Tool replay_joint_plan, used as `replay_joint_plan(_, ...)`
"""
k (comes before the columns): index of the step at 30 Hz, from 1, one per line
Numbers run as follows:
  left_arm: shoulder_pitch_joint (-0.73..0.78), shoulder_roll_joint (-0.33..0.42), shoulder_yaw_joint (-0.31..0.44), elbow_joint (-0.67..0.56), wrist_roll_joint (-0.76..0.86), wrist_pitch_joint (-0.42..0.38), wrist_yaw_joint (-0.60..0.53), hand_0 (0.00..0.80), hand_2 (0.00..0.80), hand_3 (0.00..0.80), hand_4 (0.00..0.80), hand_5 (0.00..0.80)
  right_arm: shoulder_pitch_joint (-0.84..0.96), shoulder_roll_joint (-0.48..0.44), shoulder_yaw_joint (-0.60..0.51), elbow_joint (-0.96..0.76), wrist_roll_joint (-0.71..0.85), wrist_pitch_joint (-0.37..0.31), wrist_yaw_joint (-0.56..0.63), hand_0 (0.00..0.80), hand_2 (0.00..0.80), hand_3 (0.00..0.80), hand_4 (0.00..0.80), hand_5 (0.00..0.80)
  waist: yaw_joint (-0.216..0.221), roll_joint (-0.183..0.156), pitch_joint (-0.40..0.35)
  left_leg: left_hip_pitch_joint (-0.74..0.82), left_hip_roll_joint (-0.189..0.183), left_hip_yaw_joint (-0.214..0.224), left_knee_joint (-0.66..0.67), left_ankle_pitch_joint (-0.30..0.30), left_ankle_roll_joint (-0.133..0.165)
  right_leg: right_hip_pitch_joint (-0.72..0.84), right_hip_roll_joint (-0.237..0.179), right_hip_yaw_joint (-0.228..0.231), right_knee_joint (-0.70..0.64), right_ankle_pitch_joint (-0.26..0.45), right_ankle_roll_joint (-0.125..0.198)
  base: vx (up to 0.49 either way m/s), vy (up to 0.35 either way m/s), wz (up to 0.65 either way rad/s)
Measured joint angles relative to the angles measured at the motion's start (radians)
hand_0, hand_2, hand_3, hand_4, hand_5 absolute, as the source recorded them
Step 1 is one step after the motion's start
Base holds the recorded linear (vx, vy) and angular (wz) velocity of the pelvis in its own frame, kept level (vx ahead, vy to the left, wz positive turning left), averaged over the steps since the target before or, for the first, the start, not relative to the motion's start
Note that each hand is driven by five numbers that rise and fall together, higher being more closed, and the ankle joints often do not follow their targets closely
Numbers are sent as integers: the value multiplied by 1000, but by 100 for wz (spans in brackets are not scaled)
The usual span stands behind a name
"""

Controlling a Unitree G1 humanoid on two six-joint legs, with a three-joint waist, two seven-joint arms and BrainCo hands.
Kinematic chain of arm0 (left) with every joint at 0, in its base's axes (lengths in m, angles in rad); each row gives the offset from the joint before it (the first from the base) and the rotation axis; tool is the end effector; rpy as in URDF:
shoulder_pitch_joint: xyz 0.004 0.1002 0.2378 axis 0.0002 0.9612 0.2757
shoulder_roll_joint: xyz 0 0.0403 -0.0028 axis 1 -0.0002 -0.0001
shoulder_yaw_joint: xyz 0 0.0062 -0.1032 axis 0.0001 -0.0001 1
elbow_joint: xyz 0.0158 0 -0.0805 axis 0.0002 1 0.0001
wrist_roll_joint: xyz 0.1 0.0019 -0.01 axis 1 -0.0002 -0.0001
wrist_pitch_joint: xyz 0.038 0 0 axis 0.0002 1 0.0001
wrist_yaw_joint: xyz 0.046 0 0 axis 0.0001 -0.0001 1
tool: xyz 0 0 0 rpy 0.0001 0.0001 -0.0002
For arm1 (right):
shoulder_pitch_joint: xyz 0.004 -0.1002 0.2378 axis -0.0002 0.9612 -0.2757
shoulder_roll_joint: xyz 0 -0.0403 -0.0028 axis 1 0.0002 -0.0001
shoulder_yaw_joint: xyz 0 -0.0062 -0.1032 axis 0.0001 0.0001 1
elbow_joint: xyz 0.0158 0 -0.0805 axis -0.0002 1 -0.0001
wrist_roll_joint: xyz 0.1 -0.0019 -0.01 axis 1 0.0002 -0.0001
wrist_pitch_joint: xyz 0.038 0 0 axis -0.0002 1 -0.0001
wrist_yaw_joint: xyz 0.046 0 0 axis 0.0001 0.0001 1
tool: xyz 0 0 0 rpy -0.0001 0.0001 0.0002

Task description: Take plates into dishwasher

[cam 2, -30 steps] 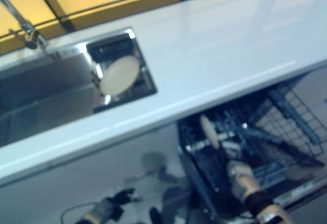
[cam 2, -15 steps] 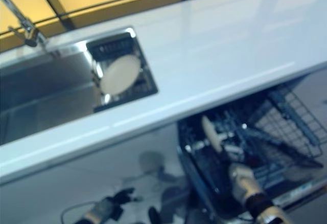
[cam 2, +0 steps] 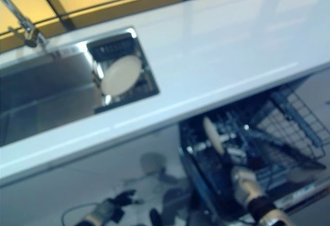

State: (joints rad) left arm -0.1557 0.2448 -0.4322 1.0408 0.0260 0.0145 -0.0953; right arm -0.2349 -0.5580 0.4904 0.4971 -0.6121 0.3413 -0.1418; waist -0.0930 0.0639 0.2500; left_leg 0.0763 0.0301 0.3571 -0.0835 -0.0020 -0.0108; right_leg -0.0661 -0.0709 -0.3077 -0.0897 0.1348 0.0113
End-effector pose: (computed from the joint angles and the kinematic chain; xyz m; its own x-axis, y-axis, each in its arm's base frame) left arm 0.1500 0.1869 -0.0929 0.5319 -0.0920 -0.8418 0.4896 0.8445 0.2171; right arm 0.2221 -0.2297 -0.0020 0.9075 -0.2063 -0.3658 -0.3342 0.1726 -0.9266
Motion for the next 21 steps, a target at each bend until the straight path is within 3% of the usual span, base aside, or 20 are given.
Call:
replay_joint_plan(5, 0, 0, 0, 0, 0, 0, 1, 0, 0, 0, 0, 0, 10, -2, -11, -37, 53, 31, 1, 0, 0, 0, 0, 0, -2, -4, 2, 0, 0, 1, 0, 0, 0, 0, 1, 1, 0, 0, 0, 0, 0, 0)
replay_joint_plan(10, 1, 9, 2, -1, 0, 0, 4, 0, 0, 0, 0, 0, 77, -17, -76, -191, 73, 58, 30, 0, 0, 0, 0, 0, -9, -25, 15, 1, 0, 8, -1, 0, 0, -2, 2, 5, 1, 1, -1, 6, -1, -2)
replay_joint_plan(14, 8, 24, 20, -1, 2, 0, 5, 0, 0, 0, 0, 0, 143, -76, -150, -352, 71, 56, 98, 0, 0, 0, 0, 0, -22, -50, 30, 5, 0, 23, -1, 0, 0, -5, 6, 23, 4, 6, -6, 14, 0, -9)
replay_joint_plan(21, 16, 42, 65, -7, 30, 0, 5, 0, 0, 0, 0, 0, 220, -158, -263, -465, 51, 49, 196, 0, 0, 0, 0, 0, -47, -80, 46, 19, 2, 42, -2, -1, -2, 2, 11, 46, 3, 8, -3, 8, -2, -8)
